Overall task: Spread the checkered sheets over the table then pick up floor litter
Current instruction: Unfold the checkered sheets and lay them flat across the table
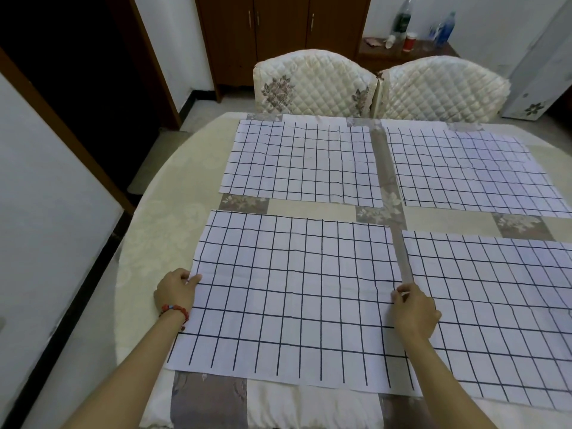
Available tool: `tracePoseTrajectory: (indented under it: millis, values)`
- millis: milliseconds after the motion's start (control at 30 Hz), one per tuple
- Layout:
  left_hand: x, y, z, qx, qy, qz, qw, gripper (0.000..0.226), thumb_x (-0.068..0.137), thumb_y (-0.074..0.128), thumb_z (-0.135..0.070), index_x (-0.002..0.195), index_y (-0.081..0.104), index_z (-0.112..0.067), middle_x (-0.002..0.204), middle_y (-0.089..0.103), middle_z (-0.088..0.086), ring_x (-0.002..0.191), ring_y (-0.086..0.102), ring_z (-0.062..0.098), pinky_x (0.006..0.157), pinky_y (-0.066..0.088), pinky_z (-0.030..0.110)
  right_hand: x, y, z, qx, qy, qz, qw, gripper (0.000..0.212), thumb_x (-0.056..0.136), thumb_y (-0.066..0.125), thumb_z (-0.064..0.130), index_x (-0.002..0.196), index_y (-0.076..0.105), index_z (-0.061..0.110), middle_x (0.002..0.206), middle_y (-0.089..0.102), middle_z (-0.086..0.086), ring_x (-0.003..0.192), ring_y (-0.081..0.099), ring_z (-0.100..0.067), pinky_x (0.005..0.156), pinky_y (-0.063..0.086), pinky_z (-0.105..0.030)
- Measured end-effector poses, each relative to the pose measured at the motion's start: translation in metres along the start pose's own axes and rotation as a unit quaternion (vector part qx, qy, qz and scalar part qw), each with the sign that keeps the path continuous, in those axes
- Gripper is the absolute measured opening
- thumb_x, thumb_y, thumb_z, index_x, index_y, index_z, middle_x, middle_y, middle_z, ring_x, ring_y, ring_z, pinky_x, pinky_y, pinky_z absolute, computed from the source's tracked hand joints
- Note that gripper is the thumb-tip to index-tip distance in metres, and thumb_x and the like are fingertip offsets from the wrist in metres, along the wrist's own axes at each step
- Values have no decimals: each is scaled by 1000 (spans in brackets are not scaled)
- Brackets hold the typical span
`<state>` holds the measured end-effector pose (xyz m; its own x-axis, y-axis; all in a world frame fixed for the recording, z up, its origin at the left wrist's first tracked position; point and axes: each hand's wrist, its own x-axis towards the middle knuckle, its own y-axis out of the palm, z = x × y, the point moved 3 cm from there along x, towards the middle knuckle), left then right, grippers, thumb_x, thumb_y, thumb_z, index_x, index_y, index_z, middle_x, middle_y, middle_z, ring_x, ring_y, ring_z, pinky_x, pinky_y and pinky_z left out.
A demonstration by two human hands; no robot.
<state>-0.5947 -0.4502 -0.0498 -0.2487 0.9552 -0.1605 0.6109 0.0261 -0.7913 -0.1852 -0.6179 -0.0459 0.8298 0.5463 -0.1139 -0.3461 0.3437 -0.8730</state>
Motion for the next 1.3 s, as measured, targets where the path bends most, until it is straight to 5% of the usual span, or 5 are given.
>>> tracePoseTrajectory:
  millis: [333,567,833,1200,1300]
  values:
    - [-3,-1,-1,25,8,-9,1000,32,82,65,-20,103,59,3,105,58,27,94,56,41,79,49,48,-13,-3,14,-21,-72,-42,996,23,89,56,15,106,63,4,119,56,-21,112,47,-38,95,33,-48]
    - [-4,5,-4,31,-15,-12,999,31,88,57,-21,106,57,4,110,56,27,98,55,42,83,46,50,-40,34,42,-114,-272,99,950,47,98,35,35,142,31,22,155,23,-2,145,15,-19,117,8,-34]
    - [2,2,0,5,-31,-9,999,27,90,54,-16,106,59,6,111,58,28,101,54,42,85,44,45,-53,57,31,-161,-268,136,940,54,98,20,46,145,-4,36,155,-12,11,138,-20,-5,116,-13,-33]
    - [0,1,0,26,-32,-31,999,26,87,57,-13,107,56,3,113,54,29,101,52,43,81,45,48,-52,55,32,-155,-255,146,943,55,96,19,48,145,-5,36,157,-10,10,140,-19,-7,117,-13,-35]
    - [-14,4,-11,97,41,-86,991,38,81,65,-12,115,54,-1,117,50,27,105,48,42,83,42,51,-53,54,35,-151,-256,147,944,54,97,19,46,145,-5,35,158,-8,8,144,-16,-12,117,-13,-37]
